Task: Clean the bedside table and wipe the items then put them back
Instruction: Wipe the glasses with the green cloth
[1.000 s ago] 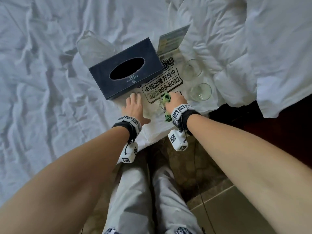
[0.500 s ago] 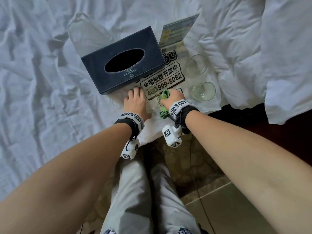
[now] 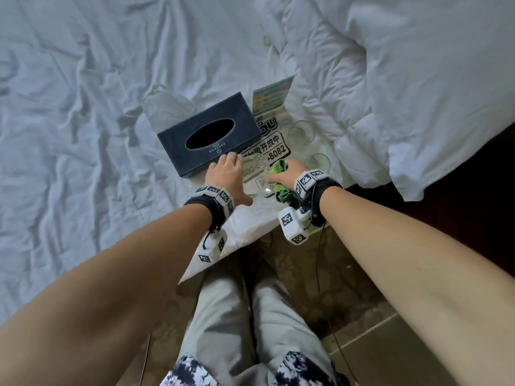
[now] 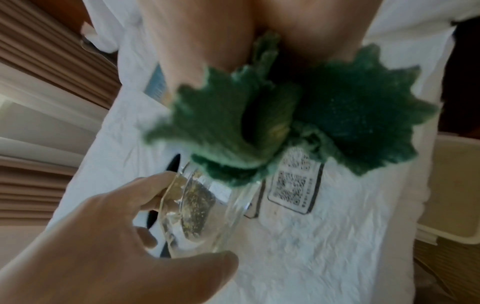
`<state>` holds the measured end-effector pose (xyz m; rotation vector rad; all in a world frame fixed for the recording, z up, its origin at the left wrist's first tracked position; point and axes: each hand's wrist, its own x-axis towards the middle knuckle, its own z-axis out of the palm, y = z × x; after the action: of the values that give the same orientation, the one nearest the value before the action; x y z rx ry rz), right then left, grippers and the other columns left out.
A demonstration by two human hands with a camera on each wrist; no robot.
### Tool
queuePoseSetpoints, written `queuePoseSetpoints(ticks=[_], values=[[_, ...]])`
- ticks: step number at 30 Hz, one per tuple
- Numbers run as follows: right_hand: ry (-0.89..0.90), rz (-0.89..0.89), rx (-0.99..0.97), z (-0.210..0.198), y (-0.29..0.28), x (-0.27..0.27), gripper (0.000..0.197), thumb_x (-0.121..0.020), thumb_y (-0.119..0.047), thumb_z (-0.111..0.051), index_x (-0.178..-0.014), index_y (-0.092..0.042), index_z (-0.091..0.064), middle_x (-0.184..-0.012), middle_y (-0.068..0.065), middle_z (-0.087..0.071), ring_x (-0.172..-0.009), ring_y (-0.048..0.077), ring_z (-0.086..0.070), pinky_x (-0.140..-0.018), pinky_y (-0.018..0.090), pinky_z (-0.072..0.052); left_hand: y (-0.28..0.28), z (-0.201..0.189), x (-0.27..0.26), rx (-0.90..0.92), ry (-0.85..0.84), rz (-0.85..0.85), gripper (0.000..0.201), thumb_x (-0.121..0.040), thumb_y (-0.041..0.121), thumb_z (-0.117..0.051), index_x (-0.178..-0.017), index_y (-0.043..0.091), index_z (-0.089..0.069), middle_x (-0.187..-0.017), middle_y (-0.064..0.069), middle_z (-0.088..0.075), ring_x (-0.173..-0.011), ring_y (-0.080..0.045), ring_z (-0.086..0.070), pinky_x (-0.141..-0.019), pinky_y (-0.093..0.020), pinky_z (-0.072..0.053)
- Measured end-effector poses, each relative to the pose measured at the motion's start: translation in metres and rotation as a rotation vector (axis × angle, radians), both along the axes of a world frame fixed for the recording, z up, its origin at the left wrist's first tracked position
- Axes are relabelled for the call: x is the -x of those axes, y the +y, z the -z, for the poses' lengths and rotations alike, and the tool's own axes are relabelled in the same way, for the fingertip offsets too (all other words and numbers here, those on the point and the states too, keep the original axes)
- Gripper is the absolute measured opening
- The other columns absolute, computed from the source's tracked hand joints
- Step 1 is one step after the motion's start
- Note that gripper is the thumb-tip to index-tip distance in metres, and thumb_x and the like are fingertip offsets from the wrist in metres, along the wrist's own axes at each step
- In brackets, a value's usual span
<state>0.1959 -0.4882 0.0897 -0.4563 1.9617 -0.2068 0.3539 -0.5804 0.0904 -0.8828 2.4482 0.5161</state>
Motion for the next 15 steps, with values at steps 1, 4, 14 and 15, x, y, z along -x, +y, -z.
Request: queuePoseSetpoints(ticks=[1,4,14,15], values=[[0.011,0.014,0.008,-0.013,0.002,0.004,0.067,-0.067,-0.048,-0.084,-0.119,-0.012,-0.063,-0.112,0.004,-0.068,-0.099,0.025,-0.064,-0.088,0.035,-0.051,-0.001,-0.015,0.004,0.016,0.018,0.019,0.117,-0.058,0.059,-0.083,-0.148,0.009,-0.030,-0.143,-0.006,-0.039,-0.130,-0.026,-0.038,-0.109,-0.041,-0.037],[0.038,0.063,0.062,-0.057,0.009,0.018,0.088,-0.061,-0.052,-0.086,-0.133,-0.010,-0.055,-0.127,0.007,-0.064,-0.111,0.028,-0.062,-0.099,0.042,-0.050,-0.003,-0.060,0.018,0.053,0.074,0.066,0.118,-0.056,0.061,-0.083,-0.149,0.010,-0.030,-0.141,-0.005,-0.041,-0.128,-0.025,-0.040,-0.109,-0.041,-0.037],[0.182,0.177,0.131,-0.208,0.062,0.050,0.074,-0.061,-0.049,-0.086,-0.116,-0.007,-0.062,-0.107,0.010,-0.069,-0.092,0.026,-0.066,-0.083,0.036,-0.056,0.011,-0.193,0.067,0.065,0.225,0.287,0.117,-0.054,0.067,-0.082,-0.148,0.017,-0.035,-0.142,-0.002,-0.042,-0.128,-0.023,-0.039,-0.107,-0.043,-0.044],[0.193,0.198,0.128,-0.217,0.065,0.051,0.075,-0.059,-0.050,-0.086,-0.116,-0.007,-0.062,-0.105,0.010,-0.069,-0.091,0.026,-0.066,-0.083,0.036,-0.057,0.011,-0.200,0.071,0.054,0.229,0.300,0.117,-0.054,0.067,-0.083,-0.148,0.017,-0.035,-0.143,-0.002,-0.042,-0.129,-0.023,-0.038,-0.106,-0.043,-0.044]])
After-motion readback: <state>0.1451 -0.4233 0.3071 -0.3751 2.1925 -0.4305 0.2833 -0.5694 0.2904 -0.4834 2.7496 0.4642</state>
